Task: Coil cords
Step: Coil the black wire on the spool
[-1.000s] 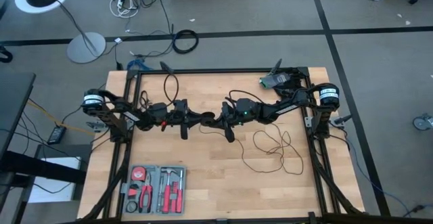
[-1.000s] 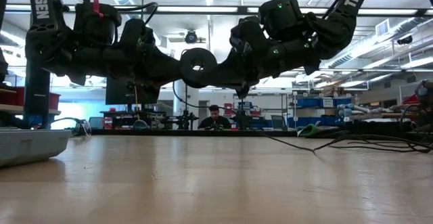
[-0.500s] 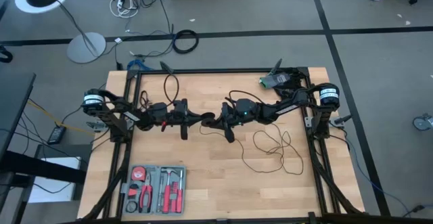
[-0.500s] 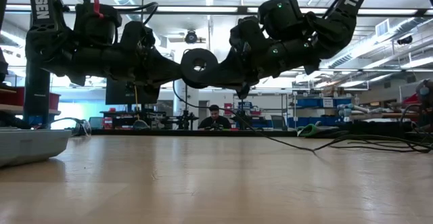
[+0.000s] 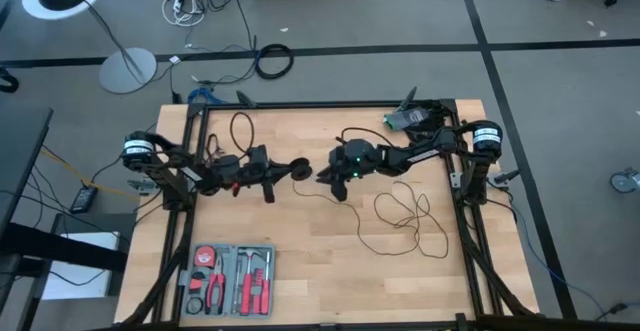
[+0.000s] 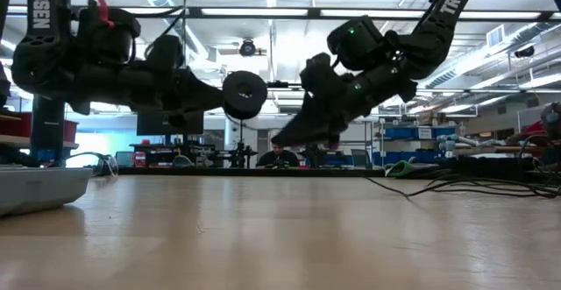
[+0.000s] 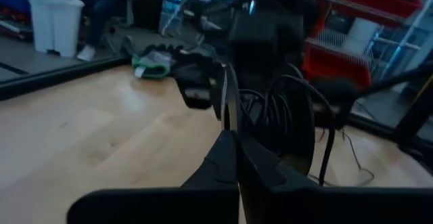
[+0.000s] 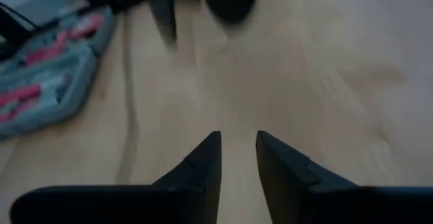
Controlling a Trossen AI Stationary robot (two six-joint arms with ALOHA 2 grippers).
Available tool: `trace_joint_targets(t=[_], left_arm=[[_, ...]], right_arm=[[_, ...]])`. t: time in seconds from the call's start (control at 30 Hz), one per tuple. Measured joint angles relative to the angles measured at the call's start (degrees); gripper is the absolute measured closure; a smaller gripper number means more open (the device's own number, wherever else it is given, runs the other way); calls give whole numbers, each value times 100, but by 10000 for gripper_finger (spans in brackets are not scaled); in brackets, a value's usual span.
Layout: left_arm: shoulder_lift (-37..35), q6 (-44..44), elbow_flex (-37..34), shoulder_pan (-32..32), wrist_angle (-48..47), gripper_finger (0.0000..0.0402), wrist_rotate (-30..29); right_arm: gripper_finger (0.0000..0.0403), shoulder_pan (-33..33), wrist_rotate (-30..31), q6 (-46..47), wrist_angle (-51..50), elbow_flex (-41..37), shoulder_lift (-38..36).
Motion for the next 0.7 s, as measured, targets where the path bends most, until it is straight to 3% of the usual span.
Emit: trace_joint_targets(t=[0.17,0.33,0.57,0.7], left_arm=[[0,-73,-219,3,285,401,-211],[0,-77,-246,4,314,401,-219],[0,16,-243,7,382,401,-266],[0,34,-243,9,399,401,-277]], right_arm=[[318,35,163,-1,-802,-6,-93],[334,31,868,-41,-2192,-7,-689],[358,432,2336,176,-4204,-11,-2106],[366,1061,3369,551,-3951,-469,-2759]])
